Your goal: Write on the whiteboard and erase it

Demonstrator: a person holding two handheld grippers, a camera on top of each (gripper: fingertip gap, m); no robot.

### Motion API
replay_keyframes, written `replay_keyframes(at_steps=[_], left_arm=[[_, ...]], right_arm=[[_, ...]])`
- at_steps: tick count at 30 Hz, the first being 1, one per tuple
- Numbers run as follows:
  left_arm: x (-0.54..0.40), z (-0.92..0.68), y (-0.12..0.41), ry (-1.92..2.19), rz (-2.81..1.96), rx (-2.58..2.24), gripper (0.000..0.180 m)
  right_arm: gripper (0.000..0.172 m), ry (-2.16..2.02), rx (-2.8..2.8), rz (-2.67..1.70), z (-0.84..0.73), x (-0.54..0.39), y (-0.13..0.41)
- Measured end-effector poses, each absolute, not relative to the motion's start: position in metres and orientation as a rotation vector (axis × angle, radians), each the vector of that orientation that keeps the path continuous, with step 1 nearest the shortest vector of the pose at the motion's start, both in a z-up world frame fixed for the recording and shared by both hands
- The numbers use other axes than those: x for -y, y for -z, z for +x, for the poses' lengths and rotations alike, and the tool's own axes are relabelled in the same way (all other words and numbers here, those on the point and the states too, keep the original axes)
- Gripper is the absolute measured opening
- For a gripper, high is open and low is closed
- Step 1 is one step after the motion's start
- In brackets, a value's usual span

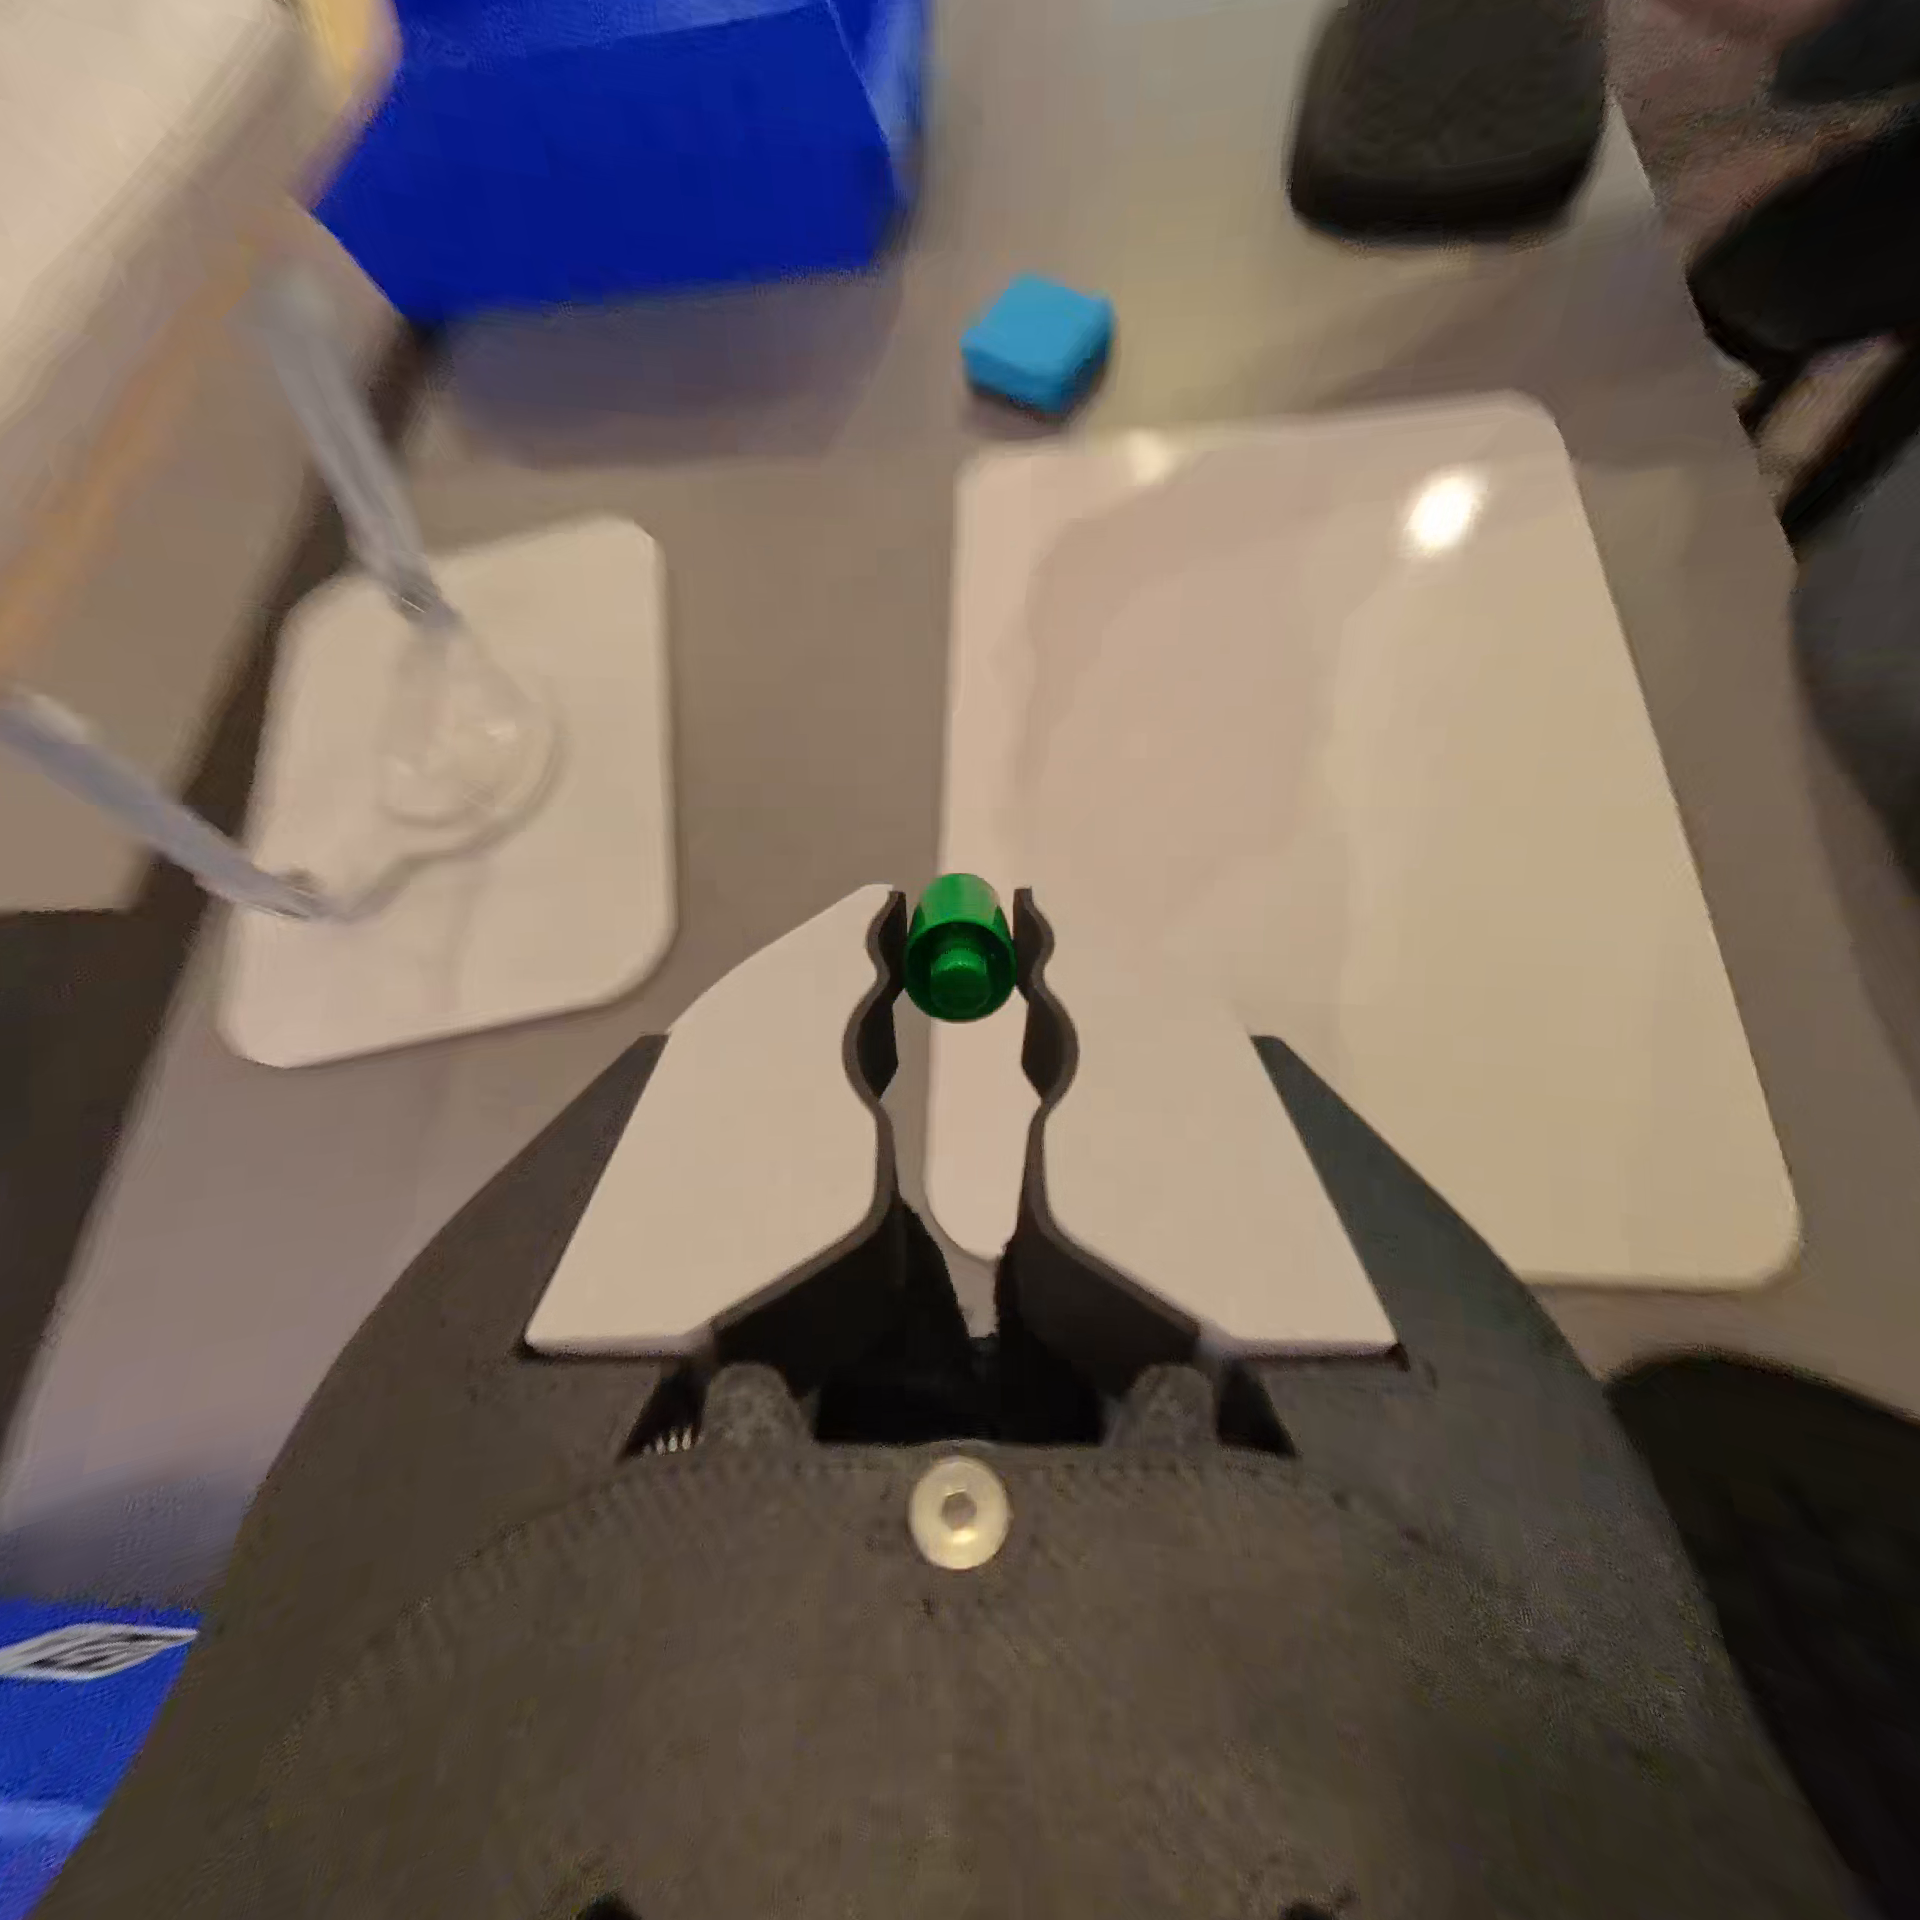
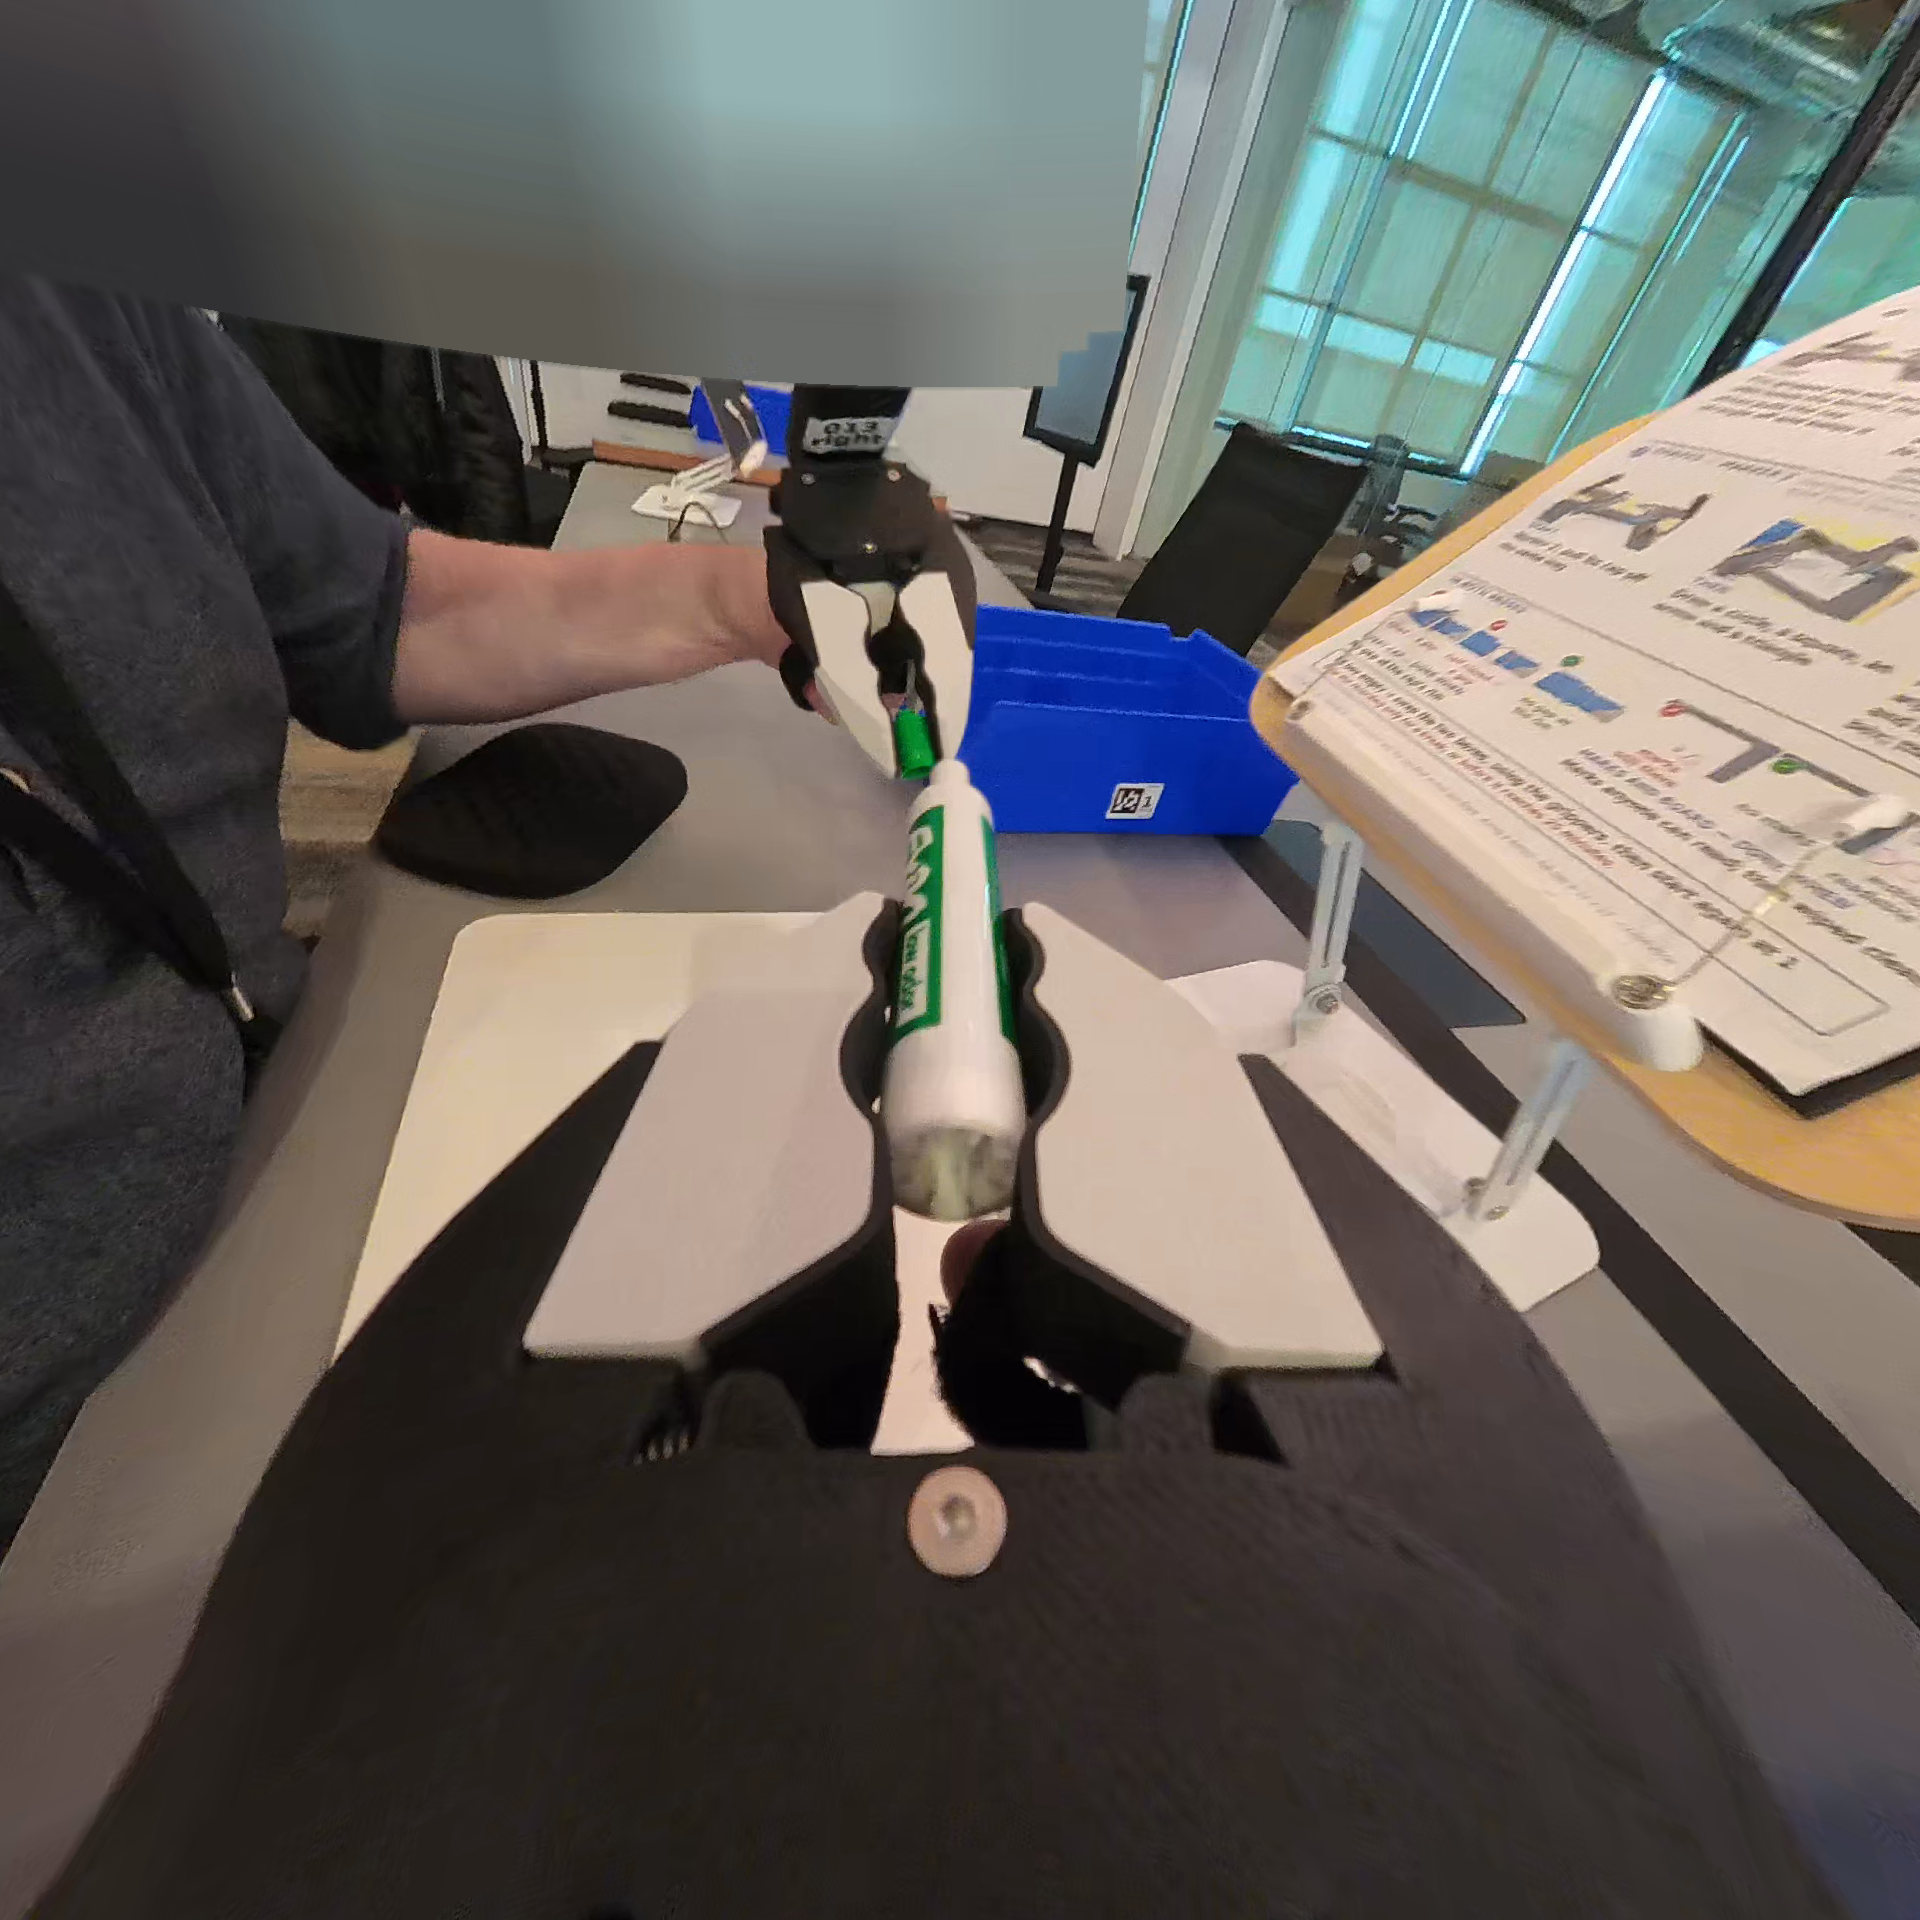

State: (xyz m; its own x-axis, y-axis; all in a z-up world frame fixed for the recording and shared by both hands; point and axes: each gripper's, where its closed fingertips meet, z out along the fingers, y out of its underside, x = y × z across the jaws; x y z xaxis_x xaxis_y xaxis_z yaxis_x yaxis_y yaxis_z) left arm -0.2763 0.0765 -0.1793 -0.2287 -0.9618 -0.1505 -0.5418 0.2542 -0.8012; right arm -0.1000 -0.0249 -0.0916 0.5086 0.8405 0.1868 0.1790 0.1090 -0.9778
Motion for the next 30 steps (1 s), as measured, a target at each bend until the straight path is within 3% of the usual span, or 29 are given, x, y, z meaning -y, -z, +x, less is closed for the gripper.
replay_keyframes(at_steps=[11, 30], left_arm=[[-0.079, -0.300, 0.294, 0.690, -1.512, -2.223, 0.020], [-0.083, -0.312, 0.298, 0.723, -1.515, -2.158, 0.019]], right_arm=[[0.020, -0.509, 1.005, -1.630, -0.138, 0.020, 0.129], [0.020, -0.195, 1.230, -1.988, -0.228, -0.008, 0.200]])
